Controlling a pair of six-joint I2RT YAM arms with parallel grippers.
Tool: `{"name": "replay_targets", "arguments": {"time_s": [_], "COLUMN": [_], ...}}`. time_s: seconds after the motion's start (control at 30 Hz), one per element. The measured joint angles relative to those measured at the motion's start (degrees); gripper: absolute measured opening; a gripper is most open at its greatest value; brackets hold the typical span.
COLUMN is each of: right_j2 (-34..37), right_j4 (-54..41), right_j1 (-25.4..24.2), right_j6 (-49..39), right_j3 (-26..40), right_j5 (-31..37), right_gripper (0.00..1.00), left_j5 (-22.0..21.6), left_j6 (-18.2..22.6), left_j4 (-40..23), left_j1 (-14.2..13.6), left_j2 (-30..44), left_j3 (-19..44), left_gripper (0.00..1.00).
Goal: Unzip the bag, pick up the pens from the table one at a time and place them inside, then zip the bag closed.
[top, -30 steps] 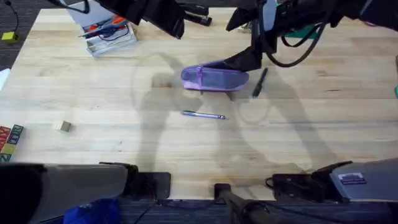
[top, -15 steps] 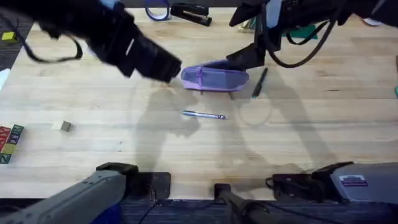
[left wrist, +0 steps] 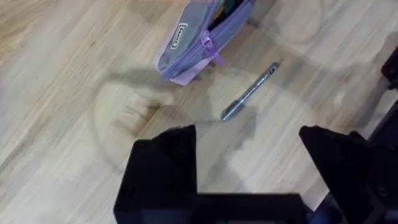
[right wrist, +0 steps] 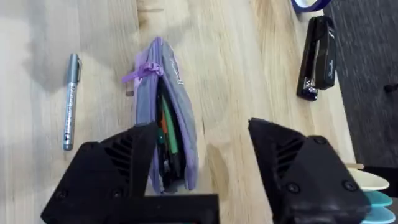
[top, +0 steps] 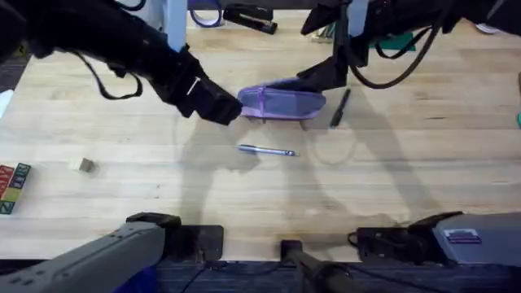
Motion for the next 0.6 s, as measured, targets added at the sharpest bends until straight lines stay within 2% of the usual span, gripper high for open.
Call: {"name": "replay_targets", "arguments": {"time_s": [0.17,0.33,0.5,0.6], "right_j2": [0.0,0.0,0.0,0.0], "right_j4": [0.0,-0.7,-1.1,-1.7], "right_j1": [0.0,0.0,0.0,0.0], "right_j6": [0.0,0.2,0.3,0.5], "right_j3": [0.0,0.0,0.0,0.0], "right_j5": [0.0,2.2,3.8,4.3], "right_gripper": [0.860,0.737,0.524,0.279], "left_j5": [0.5,0.9,0.9,0.9], "left_j6": [0.0,0.0,0.0,0.0], "left_j4": [0.6,0.6,0.6,0.6], "left_j1": [0.0,0.0,0.0,0.0], "left_j2": [1.7,2.3,2.3,2.3], "left_j3": [0.0,0.0,0.0,0.0], "left_gripper": [0.995,0.993,0.995,0.995]}}
